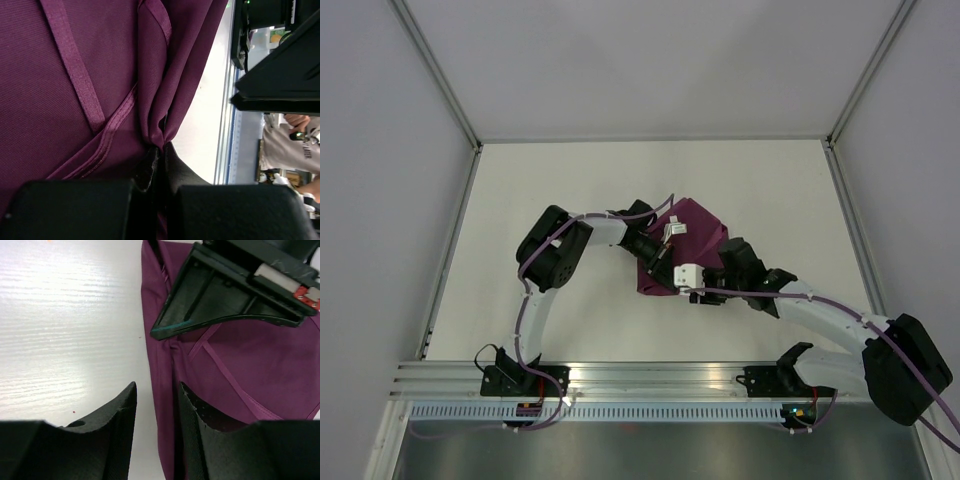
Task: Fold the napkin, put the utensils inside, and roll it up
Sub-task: Roll the napkin at the center of the board.
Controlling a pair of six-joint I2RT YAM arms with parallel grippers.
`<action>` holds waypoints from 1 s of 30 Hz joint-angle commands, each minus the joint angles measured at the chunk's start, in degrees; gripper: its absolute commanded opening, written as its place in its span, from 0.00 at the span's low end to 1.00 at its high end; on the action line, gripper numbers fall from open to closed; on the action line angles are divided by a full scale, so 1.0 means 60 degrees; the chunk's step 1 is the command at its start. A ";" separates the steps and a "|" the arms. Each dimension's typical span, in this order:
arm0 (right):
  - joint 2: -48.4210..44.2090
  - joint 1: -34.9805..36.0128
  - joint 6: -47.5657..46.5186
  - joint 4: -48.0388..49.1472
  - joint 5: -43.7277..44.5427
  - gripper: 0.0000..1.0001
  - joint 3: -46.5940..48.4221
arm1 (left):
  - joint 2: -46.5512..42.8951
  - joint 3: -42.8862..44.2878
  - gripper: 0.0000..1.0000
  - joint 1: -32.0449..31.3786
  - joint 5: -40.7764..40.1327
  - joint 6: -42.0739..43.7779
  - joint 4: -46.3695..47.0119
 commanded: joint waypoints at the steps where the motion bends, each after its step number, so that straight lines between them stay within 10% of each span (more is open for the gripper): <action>1: -0.0309 0.0510 -0.0549 0.1467 0.0914 0.45 -0.0619 | 0.0550 0.0209 0.02 0.0069 -0.0490 -0.0247 -0.0691; 10: 0.0305 0.0893 -0.0785 0.2481 0.1532 0.57 -0.0886 | 0.0755 0.0356 0.02 0.0070 -0.0534 -0.0175 -0.0912; 30: 0.3703 -0.0950 -0.0872 -0.1589 -0.1588 0.61 0.2834 | 0.0960 0.0707 0.02 0.0099 -0.0842 0.0338 -0.1600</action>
